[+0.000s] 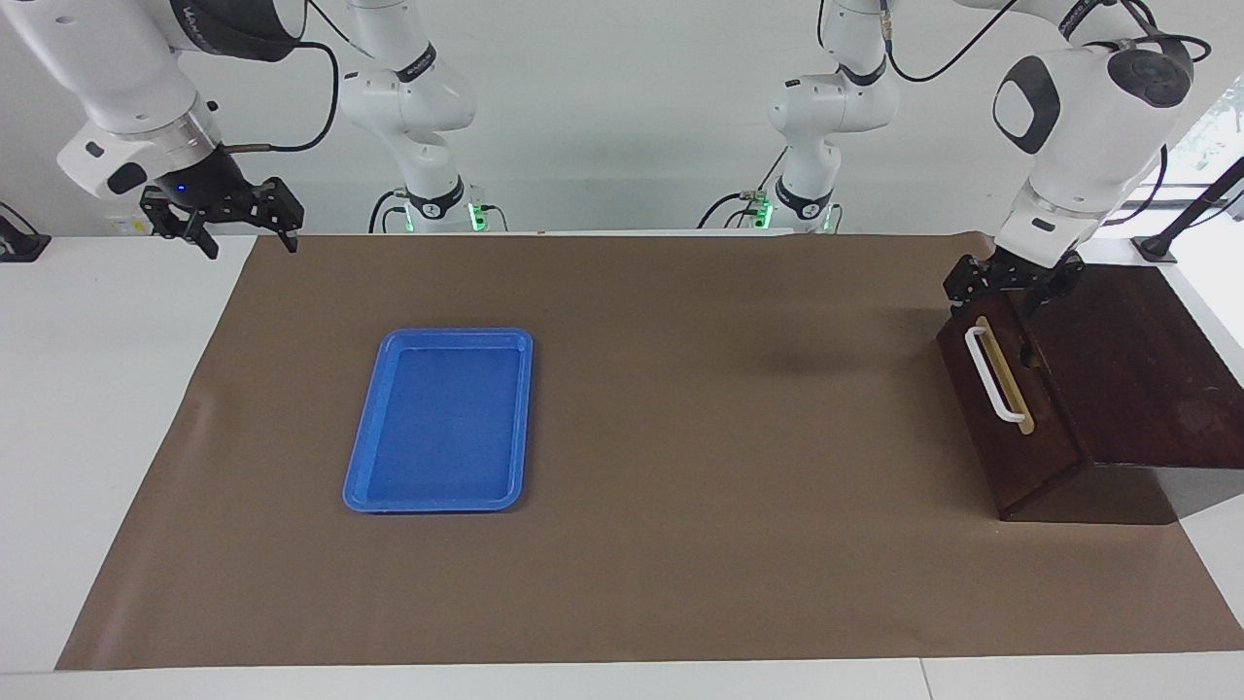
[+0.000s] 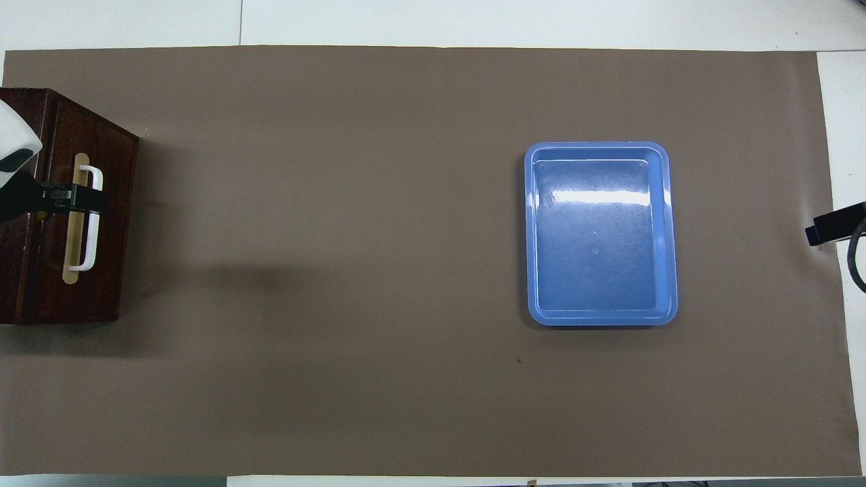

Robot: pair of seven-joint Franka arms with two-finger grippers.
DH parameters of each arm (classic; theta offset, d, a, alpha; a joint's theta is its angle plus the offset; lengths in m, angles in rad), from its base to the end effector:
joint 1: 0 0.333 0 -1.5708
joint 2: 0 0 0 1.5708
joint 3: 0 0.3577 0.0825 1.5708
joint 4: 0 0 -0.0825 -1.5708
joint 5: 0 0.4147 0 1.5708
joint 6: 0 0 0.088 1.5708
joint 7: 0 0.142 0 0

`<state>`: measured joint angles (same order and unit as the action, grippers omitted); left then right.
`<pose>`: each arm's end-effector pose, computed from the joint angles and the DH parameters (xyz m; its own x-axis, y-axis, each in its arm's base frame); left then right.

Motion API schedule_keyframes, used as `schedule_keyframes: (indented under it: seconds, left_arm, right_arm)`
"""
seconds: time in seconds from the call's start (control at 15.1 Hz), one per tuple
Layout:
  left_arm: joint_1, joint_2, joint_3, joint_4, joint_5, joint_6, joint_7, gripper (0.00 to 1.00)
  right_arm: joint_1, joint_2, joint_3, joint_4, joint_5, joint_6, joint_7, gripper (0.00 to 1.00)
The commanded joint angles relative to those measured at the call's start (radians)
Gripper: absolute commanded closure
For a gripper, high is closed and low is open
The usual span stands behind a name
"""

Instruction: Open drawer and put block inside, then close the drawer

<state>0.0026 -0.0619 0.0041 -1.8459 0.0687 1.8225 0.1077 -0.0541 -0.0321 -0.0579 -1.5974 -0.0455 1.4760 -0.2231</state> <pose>0.5764 0.0119 0.5498 0.9926 -0.1176 0.0305 -0.1152 -0.9908 -0.0705 0.5559 -0.0699 0.6288 0.9895 0.1071 -0.0966 0.1098 -0.9937 0.0228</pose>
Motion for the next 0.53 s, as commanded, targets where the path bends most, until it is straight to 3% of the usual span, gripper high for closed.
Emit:
schedule_keyframes:
  seconds: [0.0,0.46]
  left_arm:
    - [-0.01,-0.05,0.007,-0.003,-0.015,-0.074,-0.005,0.0]
    - [-0.084,-0.085,-0.003,-0.006,-0.018,-0.12,-0.011,0.0]
  right_arm:
    - [-0.009,-0.014,0.01,-0.012,-0.008,0.006,0.014,0.0]
    - [-0.009,-0.014,0.01,-0.012,-0.008,0.006,0.014,0.0]
